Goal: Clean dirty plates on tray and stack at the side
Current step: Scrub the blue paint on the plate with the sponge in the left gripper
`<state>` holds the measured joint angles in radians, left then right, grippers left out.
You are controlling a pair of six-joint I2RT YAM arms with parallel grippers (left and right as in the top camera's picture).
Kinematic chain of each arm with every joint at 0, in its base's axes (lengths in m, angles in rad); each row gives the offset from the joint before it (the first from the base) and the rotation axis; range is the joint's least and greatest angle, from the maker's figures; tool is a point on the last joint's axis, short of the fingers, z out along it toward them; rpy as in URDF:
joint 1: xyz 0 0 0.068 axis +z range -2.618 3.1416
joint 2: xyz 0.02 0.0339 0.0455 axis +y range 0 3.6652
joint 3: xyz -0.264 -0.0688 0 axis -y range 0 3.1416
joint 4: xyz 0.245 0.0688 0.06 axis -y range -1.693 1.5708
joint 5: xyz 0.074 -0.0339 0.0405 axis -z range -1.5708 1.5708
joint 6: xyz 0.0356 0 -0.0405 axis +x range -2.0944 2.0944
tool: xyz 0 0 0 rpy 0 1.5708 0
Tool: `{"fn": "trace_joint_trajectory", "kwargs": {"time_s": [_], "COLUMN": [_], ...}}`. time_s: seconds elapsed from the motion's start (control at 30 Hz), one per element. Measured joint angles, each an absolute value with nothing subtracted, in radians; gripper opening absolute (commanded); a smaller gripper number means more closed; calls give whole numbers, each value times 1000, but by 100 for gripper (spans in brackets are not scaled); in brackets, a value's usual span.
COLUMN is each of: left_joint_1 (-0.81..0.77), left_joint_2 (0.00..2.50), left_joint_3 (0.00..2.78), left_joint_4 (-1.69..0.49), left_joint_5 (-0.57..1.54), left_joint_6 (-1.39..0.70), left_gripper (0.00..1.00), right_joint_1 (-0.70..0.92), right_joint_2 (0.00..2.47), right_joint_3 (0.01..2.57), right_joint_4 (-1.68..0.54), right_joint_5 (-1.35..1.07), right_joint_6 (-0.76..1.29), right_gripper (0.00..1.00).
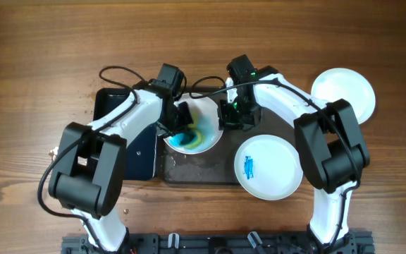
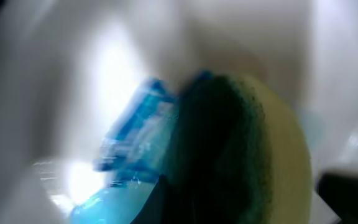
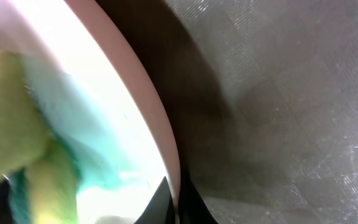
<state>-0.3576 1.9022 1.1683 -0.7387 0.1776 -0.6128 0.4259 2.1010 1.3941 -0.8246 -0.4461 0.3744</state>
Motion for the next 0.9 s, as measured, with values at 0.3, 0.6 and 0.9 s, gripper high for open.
{"fn": "trace_joint_trajectory", "kwargs": {"time_s": [0.3, 0.6, 0.9], "left_joint_1": [-369, -548, -503], "left_joint_2": [1887, 1890, 1933], "left_joint_3": [1174, 1148, 1126], "left_joint_4": [-796, -554, -381], "left_joint_5": [-93, 59, 392], "left_joint_6": [-666, -348, -390], "left_gripper": [4, 4, 4], "right_joint_1": [427, 387, 386], "right_joint_2": [2106, 2100, 2097], "right_joint_3": [1396, 1398, 1398], "right_joint_4": [-825, -871, -873], "right_joint_5": [-464, -422, -407], "right_joint_6": [375, 381, 381], "right_gripper": [4, 4, 4]}}
